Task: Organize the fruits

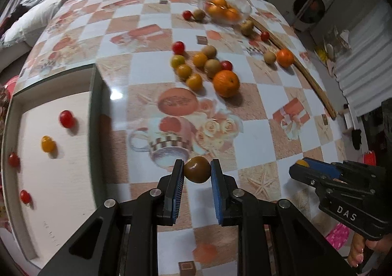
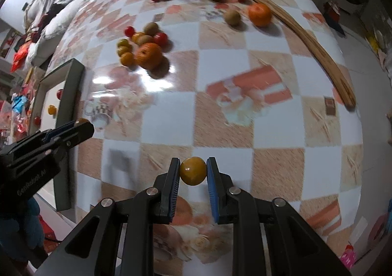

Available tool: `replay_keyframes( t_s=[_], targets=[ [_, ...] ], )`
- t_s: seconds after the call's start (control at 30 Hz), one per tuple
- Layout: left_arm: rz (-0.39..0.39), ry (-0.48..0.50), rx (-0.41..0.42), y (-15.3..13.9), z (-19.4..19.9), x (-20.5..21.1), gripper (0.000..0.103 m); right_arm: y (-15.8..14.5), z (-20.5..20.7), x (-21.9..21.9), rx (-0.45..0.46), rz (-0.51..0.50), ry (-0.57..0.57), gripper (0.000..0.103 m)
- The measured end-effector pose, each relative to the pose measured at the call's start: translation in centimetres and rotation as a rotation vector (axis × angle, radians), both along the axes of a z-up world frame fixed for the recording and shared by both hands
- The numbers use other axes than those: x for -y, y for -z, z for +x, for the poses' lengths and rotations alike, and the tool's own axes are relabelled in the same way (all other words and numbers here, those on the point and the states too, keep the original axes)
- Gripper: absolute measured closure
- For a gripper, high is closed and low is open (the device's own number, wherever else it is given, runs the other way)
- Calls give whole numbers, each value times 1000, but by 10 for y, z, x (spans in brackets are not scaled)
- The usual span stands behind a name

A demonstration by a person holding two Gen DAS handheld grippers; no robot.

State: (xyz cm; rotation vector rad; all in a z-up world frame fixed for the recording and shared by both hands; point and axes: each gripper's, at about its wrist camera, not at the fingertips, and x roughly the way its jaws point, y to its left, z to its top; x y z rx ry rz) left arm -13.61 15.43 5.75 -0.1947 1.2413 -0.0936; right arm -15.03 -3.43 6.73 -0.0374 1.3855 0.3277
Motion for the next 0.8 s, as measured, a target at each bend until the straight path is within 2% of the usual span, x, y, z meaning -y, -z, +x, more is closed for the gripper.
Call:
replay_keyframes(
  t_s=[0.17,0.4,0.8],
  targets=[
    [7,-65,21,-11,-11,-25,80,-6,7,-31,13,16,-70,79],
    [25,-208,40,-21,-32,-74,80,-13,10,-86,23,51,-186,79],
    [86,-437,13,-11,-85,-151,80,-19,-2,-190,25,103,-423,79]
  ],
)
